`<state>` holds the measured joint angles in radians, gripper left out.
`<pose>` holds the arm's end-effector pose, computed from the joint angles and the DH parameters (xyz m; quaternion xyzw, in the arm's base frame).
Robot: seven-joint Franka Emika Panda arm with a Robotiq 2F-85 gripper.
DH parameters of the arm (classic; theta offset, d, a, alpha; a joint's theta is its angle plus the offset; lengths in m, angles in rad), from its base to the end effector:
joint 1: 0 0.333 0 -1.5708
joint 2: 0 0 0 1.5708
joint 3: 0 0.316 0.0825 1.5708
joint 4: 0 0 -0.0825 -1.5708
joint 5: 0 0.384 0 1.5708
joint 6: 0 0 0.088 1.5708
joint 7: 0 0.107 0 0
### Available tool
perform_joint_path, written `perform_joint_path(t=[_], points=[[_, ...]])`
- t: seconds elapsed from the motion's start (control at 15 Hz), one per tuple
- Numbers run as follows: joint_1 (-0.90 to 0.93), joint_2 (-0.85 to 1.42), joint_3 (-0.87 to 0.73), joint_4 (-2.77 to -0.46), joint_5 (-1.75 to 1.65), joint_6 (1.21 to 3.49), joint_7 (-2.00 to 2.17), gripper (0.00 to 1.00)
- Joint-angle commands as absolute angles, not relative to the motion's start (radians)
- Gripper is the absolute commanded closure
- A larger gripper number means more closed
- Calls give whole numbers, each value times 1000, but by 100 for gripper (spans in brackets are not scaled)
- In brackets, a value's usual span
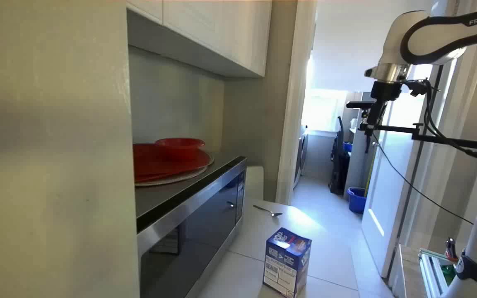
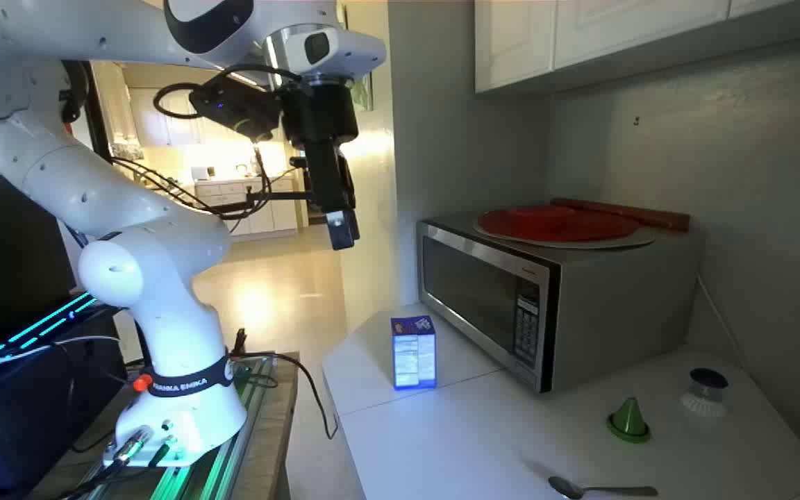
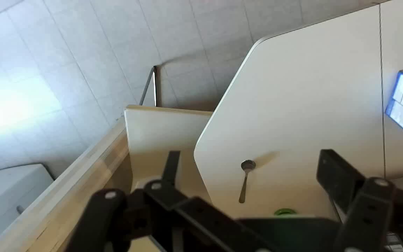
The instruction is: Open the microwave
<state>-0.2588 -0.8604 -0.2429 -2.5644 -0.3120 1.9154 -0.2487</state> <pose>0.2660 -0.1842 0.5374 0.9916 -0.0557 0.0748 0.0895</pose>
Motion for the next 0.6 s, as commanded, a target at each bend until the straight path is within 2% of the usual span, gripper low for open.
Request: perform_joint_path(t=[0.0, 0.53], points=[[-246, -862, -251, -2561, -319, 1910, -241, 0], [-244, -837, -257, -2565, -323, 1930, -239, 0]])
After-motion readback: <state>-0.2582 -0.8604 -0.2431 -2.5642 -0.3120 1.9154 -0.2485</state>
